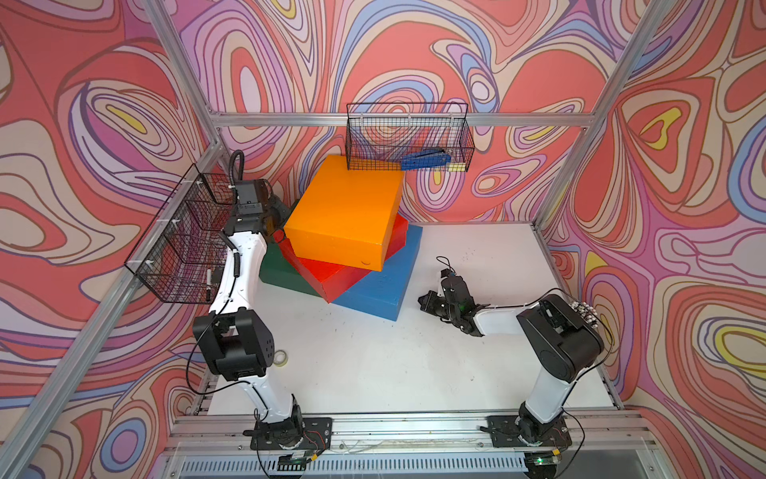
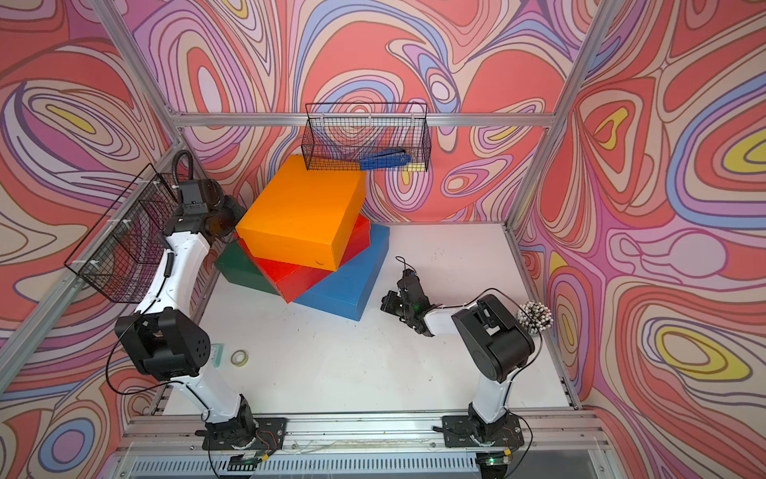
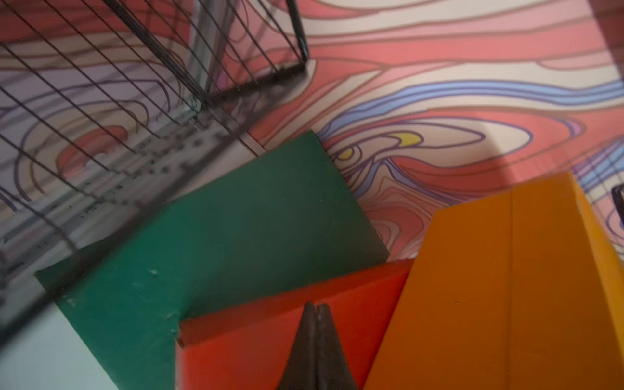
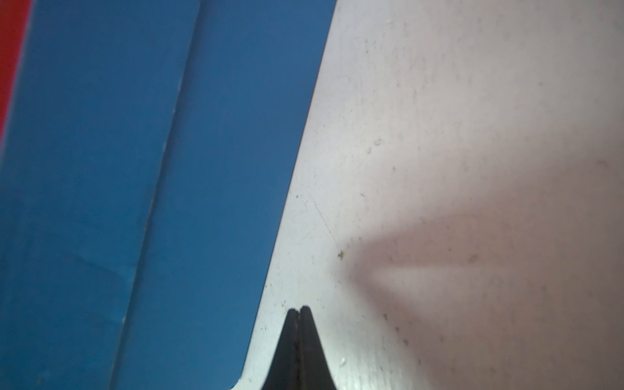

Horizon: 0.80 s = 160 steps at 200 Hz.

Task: Stack the shoeboxes
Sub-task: Adjust the shoeboxes in the shoebox.

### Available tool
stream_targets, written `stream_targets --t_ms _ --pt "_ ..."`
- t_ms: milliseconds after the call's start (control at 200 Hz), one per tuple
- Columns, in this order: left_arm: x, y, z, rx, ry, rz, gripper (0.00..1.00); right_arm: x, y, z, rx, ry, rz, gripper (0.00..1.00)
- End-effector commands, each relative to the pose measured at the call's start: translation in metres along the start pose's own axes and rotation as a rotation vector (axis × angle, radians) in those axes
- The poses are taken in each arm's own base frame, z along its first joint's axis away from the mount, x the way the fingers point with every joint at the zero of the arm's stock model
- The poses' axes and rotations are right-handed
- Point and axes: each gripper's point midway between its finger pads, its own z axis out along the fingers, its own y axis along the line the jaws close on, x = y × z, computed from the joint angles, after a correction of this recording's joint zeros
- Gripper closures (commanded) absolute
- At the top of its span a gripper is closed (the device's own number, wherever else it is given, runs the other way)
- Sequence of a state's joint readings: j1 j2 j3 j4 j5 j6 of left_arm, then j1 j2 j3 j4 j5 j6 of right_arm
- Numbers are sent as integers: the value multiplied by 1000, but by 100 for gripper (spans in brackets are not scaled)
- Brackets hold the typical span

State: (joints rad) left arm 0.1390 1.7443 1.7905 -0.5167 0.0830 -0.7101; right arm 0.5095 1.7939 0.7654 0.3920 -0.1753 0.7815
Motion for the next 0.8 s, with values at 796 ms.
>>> stream_targets --t_ms 796 --pt "-9 16 26 -164 13 68 100 -6 1 2 -23 -4 2 100"
